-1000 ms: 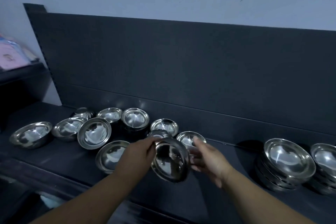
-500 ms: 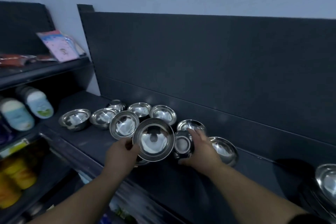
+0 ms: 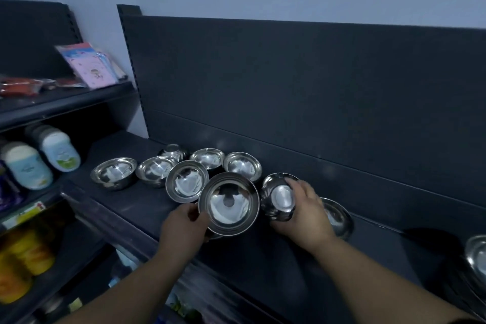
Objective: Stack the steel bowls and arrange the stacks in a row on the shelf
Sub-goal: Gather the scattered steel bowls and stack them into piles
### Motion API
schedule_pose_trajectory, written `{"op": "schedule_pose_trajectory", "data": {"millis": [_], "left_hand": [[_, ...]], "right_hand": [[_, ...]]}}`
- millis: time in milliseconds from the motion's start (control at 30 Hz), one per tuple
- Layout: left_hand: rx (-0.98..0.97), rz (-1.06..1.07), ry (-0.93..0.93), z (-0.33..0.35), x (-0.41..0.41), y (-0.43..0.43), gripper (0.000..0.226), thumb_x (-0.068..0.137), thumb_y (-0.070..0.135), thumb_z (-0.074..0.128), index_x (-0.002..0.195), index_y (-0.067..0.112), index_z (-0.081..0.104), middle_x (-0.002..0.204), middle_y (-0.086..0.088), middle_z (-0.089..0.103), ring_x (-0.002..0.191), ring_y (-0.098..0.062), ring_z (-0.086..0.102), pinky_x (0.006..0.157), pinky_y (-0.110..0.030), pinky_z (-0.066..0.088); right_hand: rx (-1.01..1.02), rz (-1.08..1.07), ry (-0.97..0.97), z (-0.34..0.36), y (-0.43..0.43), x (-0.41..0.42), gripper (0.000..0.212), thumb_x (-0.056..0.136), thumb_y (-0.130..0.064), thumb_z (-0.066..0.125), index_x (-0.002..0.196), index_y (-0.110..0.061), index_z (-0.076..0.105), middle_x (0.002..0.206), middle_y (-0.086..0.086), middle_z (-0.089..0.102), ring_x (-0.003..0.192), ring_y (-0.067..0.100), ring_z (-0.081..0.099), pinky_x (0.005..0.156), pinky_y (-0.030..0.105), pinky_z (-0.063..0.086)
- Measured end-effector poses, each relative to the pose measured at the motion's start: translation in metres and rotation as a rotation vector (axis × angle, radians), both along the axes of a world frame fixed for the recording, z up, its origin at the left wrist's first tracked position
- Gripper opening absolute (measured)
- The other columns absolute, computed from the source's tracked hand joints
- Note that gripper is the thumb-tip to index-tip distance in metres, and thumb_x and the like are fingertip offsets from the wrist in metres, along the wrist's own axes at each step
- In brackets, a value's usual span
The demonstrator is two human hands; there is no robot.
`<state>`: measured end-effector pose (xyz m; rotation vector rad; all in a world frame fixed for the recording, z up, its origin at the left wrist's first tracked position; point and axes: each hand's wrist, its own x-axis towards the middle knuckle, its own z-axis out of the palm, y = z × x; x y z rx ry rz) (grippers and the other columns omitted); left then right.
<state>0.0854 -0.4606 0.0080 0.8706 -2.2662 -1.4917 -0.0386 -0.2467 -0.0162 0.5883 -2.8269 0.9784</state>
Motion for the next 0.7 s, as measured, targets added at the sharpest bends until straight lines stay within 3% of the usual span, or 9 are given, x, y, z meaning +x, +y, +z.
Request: {"op": "schedule_pose_trajectory", "data": {"millis": [100,167,267,333,400,533,633,700], "left_hand": [[0.032,-0.045,0.023,0.000,-0.005,0.007,0.019,0.085,0.028,0.064,0.097,0.014,0.068,0.087,0.000,0.072,0.077,-0.019,0.070,0.071,-0.039,0.060],[0.085,-0.099,0.036,0.000,-0.008,0.017,0.017,0.085,0.020,0.063,0.100,0.014,0.068,0.090,-0.002,0.071,0.076,-0.019,0.071,0.062,-0.032,0.060],[0.079,-0.200,0.016,0.001,-0.011,0.035,0.007,0.085,0.013,0.061,0.087,0.017,0.066,0.085,-0.004,0.070,0.073,-0.020,0.069,0.061,-0.034,0.060],[0.015,-0.275,-0.019,-0.001,-0.013,0.048,0.007,0.085,0.017,0.062,0.080,0.021,0.060,0.078,0.003,0.066,0.072,-0.014,0.064,0.065,-0.032,0.056],[-0.010,-0.338,-0.063,-0.006,-0.012,0.060,0.008,0.087,0.018,0.062,0.081,0.019,0.057,0.071,0.007,0.062,0.066,-0.010,0.059,0.060,-0.024,0.047],[0.215,-0.403,-0.149,-0.014,-0.011,0.079,0.006,0.087,0.011,0.062,0.086,0.007,0.057,0.069,-0.014,0.070,0.057,-0.024,0.070,0.056,-0.033,0.058],[0.245,-0.419,-0.184,-0.021,-0.016,0.086,0.014,0.086,0.016,0.066,0.078,0.012,0.055,0.068,-0.016,0.071,0.059,-0.026,0.071,0.054,-0.031,0.056],[0.255,-0.429,-0.206,-0.023,-0.017,0.089,0.016,0.085,0.020,0.068,0.078,0.010,0.057,0.067,-0.016,0.071,0.062,-0.028,0.072,0.057,-0.032,0.057]], "right_hand": [[-0.233,-0.150,-0.063,0.009,0.019,0.009,0.102,0.051,-0.040,0.086,0.140,-0.033,0.037,0.141,-0.003,0.042,0.127,0.019,0.047,0.109,0.031,0.037],[-0.444,-0.239,-0.182,0.014,0.034,0.017,0.099,0.047,-0.041,0.089,0.133,-0.038,0.040,0.131,-0.006,0.054,0.117,0.016,0.056,0.106,0.037,0.044],[-0.980,-0.255,-0.468,0.020,0.061,0.033,0.094,0.044,-0.045,0.092,0.127,-0.035,0.048,0.120,-0.004,0.066,0.108,0.020,0.065,0.097,0.046,0.051],[-1.220,-0.226,-0.696,0.027,0.079,0.052,0.083,0.057,-0.054,0.078,0.130,-0.022,0.054,0.120,0.007,0.069,0.105,0.024,0.065,0.097,0.045,0.049],[-1.317,-0.207,-0.855,0.031,0.094,0.072,0.075,0.068,-0.067,0.059,0.125,-0.017,0.061,0.120,0.013,0.069,0.103,0.027,0.064,0.101,0.046,0.044],[-1.417,-0.178,-0.957,0.026,0.111,0.094,0.094,0.063,-0.083,0.045,0.129,-0.017,0.057,0.126,0.018,0.065,0.112,0.033,0.062,0.099,0.051,0.047],[-1.347,-0.179,-0.950,0.033,0.112,0.102,0.087,0.068,-0.074,0.049,0.126,-0.011,0.059,0.115,0.018,0.069,0.088,0.027,0.071,0.095,0.048,0.050],[-1.294,-0.169,-0.947,0.037,0.111,0.103,0.080,0.073,-0.068,0.050,0.123,-0.007,0.061,0.095,0.014,0.073,0.063,0.018,0.069,0.095,0.046,0.048]]}}
